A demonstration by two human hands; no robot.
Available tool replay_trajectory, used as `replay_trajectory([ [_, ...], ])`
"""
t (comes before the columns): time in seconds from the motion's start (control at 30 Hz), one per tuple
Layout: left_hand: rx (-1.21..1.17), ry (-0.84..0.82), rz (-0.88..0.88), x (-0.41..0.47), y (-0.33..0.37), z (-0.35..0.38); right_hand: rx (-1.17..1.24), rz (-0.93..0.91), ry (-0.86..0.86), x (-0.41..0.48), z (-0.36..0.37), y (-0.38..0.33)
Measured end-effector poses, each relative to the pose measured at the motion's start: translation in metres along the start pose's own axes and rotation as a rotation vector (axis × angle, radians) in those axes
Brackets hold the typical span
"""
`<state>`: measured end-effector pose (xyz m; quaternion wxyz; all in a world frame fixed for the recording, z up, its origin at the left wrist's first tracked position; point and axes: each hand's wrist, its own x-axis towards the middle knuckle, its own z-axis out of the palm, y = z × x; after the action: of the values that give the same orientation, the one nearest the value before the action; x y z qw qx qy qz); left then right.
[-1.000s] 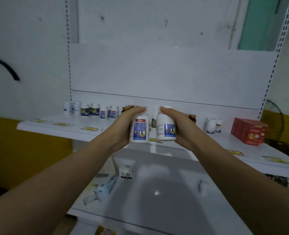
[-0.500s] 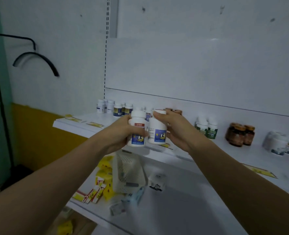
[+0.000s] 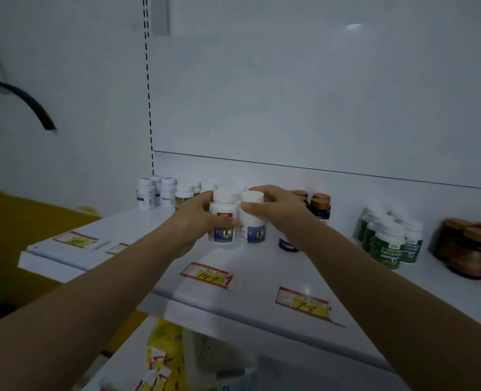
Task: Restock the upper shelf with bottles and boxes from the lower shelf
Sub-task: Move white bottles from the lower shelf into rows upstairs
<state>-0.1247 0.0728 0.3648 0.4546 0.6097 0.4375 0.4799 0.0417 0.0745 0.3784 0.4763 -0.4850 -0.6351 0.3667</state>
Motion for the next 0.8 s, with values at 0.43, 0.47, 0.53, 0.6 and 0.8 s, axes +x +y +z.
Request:
replay_trajectory([
  [0.43, 0.153, -0.073, -0.048, 0.086, -0.052, -0.03, -0.408, 0.164, 0.358, 0.072, 0.041, 0.034],
  [0.47, 0.152, -0.082, -0.05, 0.09, -0.055, -0.03, -0.421, 0.172, 0.375, 0.076, 0.044, 0.036],
  [0.53, 0.158, -0.09, -0.046, 0.096, -0.06, -0.03, -0.448, 0.18, 0.396, 0.082, 0.047, 0.038],
  [0.6, 0.162, -0.093, -0.039, 0.101, -0.067, -0.03, -0.5, 0.188, 0.4, 0.087, 0.049, 0.039],
  [0.8, 0.27, -0.096, -0.066, 0.111, -0.078, -0.026, -0.6, 0.22, 0.378, 0.098, 0.052, 0.044],
])
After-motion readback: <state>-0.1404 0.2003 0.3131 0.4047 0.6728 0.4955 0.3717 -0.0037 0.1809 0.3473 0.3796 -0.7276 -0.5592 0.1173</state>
